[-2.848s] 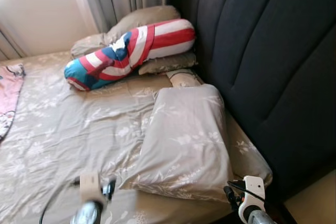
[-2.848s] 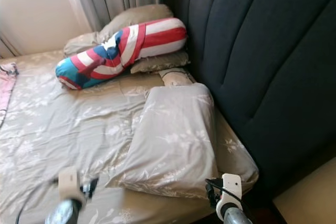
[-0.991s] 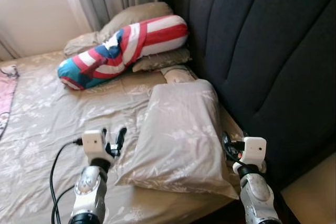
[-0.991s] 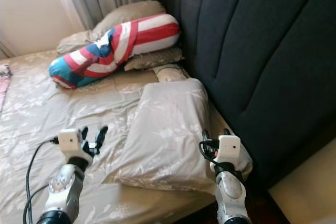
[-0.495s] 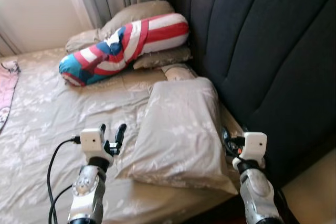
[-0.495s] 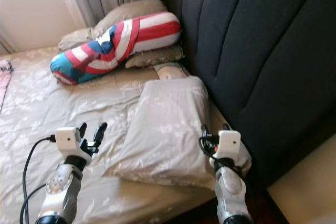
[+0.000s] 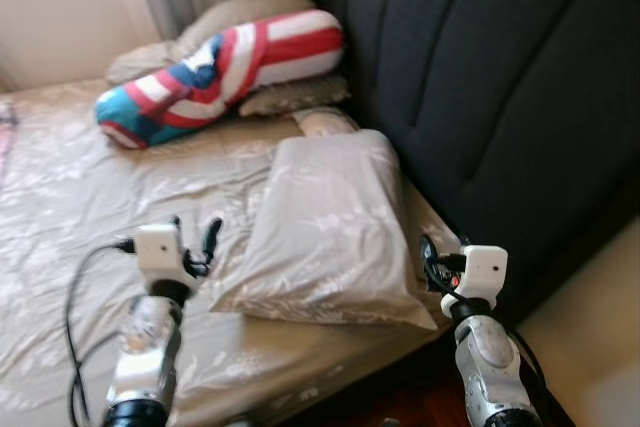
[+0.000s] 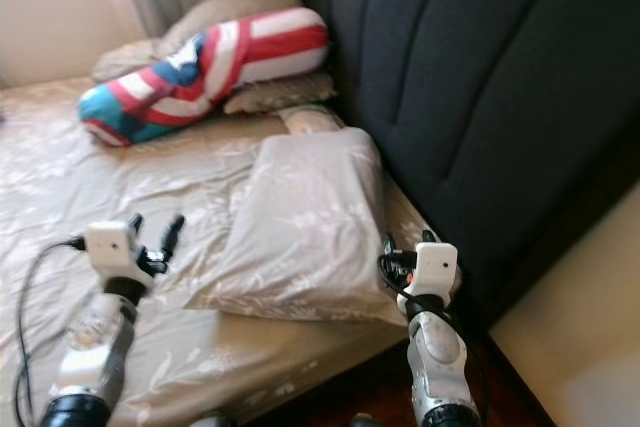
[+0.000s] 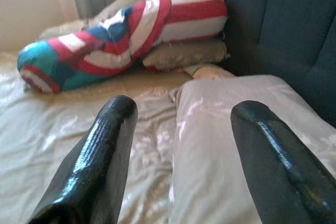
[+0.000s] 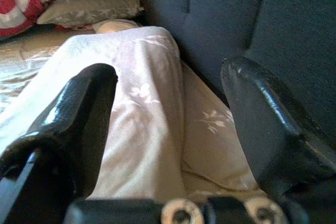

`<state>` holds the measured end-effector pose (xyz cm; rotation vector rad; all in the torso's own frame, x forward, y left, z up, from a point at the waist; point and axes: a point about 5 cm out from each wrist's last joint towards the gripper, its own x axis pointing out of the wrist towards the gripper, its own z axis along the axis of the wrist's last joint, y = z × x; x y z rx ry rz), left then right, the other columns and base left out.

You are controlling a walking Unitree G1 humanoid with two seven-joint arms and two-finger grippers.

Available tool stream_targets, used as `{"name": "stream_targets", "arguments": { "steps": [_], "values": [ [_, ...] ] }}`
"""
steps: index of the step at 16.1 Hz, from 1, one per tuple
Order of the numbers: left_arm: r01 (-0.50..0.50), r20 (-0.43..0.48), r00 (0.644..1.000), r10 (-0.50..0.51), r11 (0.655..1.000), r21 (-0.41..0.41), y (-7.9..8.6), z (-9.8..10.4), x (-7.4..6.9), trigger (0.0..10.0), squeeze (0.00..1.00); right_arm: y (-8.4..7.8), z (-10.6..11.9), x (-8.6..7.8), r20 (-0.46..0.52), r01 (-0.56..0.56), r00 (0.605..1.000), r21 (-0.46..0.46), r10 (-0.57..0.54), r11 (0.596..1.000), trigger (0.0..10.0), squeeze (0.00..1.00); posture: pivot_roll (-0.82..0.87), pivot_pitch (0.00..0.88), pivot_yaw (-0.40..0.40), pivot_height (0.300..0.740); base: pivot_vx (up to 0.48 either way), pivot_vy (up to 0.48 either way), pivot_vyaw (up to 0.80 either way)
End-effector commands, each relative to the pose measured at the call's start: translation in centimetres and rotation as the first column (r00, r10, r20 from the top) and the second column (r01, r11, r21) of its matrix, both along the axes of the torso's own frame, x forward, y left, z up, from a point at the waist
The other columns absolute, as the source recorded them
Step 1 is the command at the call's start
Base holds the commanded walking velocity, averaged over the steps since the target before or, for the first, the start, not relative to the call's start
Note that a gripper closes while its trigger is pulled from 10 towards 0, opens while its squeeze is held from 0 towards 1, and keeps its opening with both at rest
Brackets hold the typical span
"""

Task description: Clean up the room

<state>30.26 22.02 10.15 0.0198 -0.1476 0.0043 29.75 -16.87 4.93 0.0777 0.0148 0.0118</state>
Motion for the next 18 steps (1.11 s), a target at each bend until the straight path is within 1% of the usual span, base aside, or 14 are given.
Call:
{"name": "stream_targets", "arguments": {
  "steps": [1, 2, 3, 4, 5, 6, 7, 10, 12, 15, 16, 17, 18],
  "values": [
    [0.001, 0.047, 0.999, -0.003, 0.999, 0.042, 0.0, 1.7, 0.7, 10.0, 0.0, 0.2, 0.5, 0.3, 0.017, -0.001, 1.0, 0.006, 0.001, 1.0, 10.0, 0.0, -0.07, 0.091, -0.038, 0.671, 0.0, 0.0, 0.0],
    [-0.014, 0.08, 0.997, 0.009, 0.998, 0.055, 0.4, 2.7, 1.0, 10.0, 0.0, 0.2, 0.6, 0.4, 0.018, -0.001, 1.0, 0.009, 0.001, 1.0, 10.0, 0.0, -0.07, 0.096, -0.039, 0.671, 0.0, 0.0, 0.0],
    [-0.022, 0.092, 0.996, 0.017, 0.998, 0.053, 0.6, 3.2, 1.2, 10.0, 0.0, 0.3, 0.7, 0.4, 0.018, -0.003, 1.0, 0.01, 0.003, 1.0, 10.0, 0.0, -0.06, 0.099, -0.04, 0.671, 0.0, 0.0, 0.0],
    [-0.021, 0.086, 0.996, 0.017, 0.999, 0.047, 0.6, 3.1, 1.2, 10.0, 0.0, 0.4, 0.6, 0.4, 0.013, -0.007, 1.0, 0.011, 0.007, 1.0, 10.0, 0.0, -0.05, 0.1, -0.041, 0.671, 0.0, 0.0, 0.0],
    [-0.012, 0.062, 0.998, 0.007, 0.997, 0.07, 0.5, 2.7, 1.2, 10.0, 0.0, 0.6, 0.5, 0.5, 0.004, -0.01, 1.0, 0.023, 0.01, 1.0, 10.0, 0.0, -0.06, 0.103, -0.04, 0.671, 0.0, 0.0, 0.0],
    [-0.003, 0.003, 1.0, 0.002, 0.988, 0.153, 0.4, 1.7, 1.3, 10.0, 0.0, 0.8, 0.5, 0.5, 0.001, -0.009, 1.0, 0.037, 0.009, 0.999, 10.0, 0.0, -0.05, 0.109, -0.041, 0.671, 0.0, 0.0, 0.0],
    [0.012, -0.06, 0.998, -0.002, 0.984, 0.176, 0.2, 0.5, 1.2, 10.0, 0.0, 1.0, 0.5, 0.6, 0.002, -0.013, 1.0, 0.035, 0.013, 0.999, 10.0, 0.0, -0.05, 0.11, -0.039, 0.671, 0.0, 0.0, 0.0],
    [0.014, -0.094, 0.996, -0.011, 0.999, 0.034, -0.9, -1.1, 0.5, 10.0, 0.0, 1.2, 0.5, 0.6, -0.003, -0.023, 1.0, 0.039, 0.023, 0.999, 10.0, 0.0, -0.06, 0.12, -0.036, 0.671, 0.0, 0.0, 0.0],
    [0.029, -0.113, 0.993, -0.027, 1.0, 0.01, -1.6, -1.8, 0.2, 10.0, 0.0, 1.4, 0.4, 0.6, -0.01, -0.034, 0.999, 0.045, 0.034, 0.998, 10.0, 0.0, -0.06, 0.129, -0.039, 0.671, 0.0, 0.0, 0.0],
    [0.08, -0.124, 0.989, -0.084, 0.996, -0.038, -3.1, -2.6, -0.4, 10.0, 0.0, 1.6, -0.1, 0.3, -0.033, -0.042, 0.999, 0.048, 0.044, 0.998, 10.0, 0.0, -0.05, 0.138, -0.041, 0.671, 0.0, 0.0, 0.0],
    [0.08, -0.124, 0.989, -0.084, 0.996, -0.038, -3.1, -2.6, -0.4, 10.0, 0.0, 1.6, -0.1, 0.3, -0.033, -0.042, 0.999, 0.048, 0.044, 0.998, 10.0, 0.0, -0.05, 0.138, -0.041, 0.671, 0.0, 0.0, 0.0],
    [0.101, -0.123, 0.987, -0.104, 0.994, -0.03, -3.4, -2.6, -0.5, 10.0, 0.0, 1.5, -0.2, 0.3, -0.045, -0.028, 0.999, 0.075, 0.031, 0.997, 10.0, 0.0, -0.06, 0.146, -0.039, 0.671, 0.0, 0.0, 0.0],
    [0.096, -0.12, 0.988, -0.099, 0.995, -0.03, -3.3, -2.5, -0.5, 10.0, 0.0, 1.5, -0.1, 0.3, -0.039, -0.032, 0.999, 0.072, 0.035, 0.997, 10.0, 0.0, -0.06, 0.147, -0.039, 0.671, 0.0, 0.0, 0.0]
  ]
}}
